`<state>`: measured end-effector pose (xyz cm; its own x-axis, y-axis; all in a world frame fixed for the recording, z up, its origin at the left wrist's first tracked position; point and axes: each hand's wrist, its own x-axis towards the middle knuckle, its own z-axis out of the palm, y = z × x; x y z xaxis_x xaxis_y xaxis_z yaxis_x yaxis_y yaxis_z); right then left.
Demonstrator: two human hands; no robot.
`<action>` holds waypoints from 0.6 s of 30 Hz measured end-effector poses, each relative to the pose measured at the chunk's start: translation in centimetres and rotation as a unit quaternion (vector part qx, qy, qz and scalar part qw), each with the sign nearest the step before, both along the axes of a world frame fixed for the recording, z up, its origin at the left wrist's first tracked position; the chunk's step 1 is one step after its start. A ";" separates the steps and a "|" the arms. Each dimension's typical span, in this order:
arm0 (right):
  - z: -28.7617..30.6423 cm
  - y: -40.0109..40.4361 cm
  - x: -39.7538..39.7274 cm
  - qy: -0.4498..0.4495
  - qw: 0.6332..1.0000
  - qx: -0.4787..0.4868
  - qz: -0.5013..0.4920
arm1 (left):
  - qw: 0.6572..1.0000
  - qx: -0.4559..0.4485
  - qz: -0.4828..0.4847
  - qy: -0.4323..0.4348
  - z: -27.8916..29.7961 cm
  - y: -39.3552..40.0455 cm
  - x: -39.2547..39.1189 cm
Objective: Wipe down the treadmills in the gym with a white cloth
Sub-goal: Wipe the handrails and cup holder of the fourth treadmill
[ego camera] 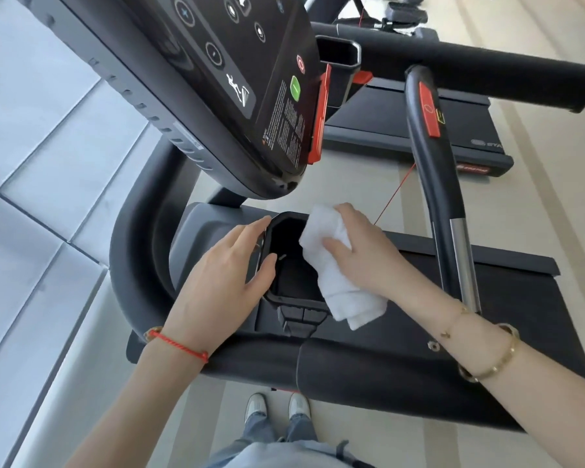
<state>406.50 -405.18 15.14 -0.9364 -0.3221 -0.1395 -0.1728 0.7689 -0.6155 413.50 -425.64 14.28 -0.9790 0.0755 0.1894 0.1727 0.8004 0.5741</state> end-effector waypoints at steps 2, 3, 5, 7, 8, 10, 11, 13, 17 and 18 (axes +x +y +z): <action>1.4 -0.2 -2.0 -0.032 0.997 0.032 0.065 | 1.000 -0.001 -0.002 0.000 0.1 0.0 0.0; 1.8 -0.3 -2.8 -0.054 0.994 0.037 0.087 | 1.000 0.000 -0.002 -0.001 0.1 0.0 0.0; 2.0 -0.3 -2.9 -0.064 0.994 0.030 0.087 | 1.000 0.003 -0.001 0.001 0.2 0.0 0.0; 1.5 -0.3 -1.7 -0.047 0.998 -0.018 0.026 | 1.000 0.006 -0.001 0.004 0.3 0.1 0.0; 1.1 -0.2 -0.8 -0.046 0.997 -0.056 -0.017 | 1.000 0.006 0.000 0.006 0.3 0.0 -0.1; 0.5 -0.1 1.2 -0.076 0.984 -0.133 -0.093 | 1.000 0.004 0.000 0.009 0.2 -0.1 -0.1; 0.3 -0.1 2.2 -0.097 0.975 -0.164 -0.118 | 1.000 0.003 0.000 0.010 0.2 -0.1 -0.2; 0.2 -0.3 4.1 -0.119 0.962 -0.193 -0.154 | 1.000 0.002 -0.005 0.011 0.1 -0.3 -0.3; 0.6 -0.2 7.0 -0.098 0.956 -0.202 -0.190 | 1.000 -0.006 -0.027 0.011 0.1 -0.8 -0.8; 0.8 -0.2 7.5 -0.088 0.956 -0.204 -0.192 | 0.999 -0.010 -0.041 0.012 0.1 -1.0 -1.0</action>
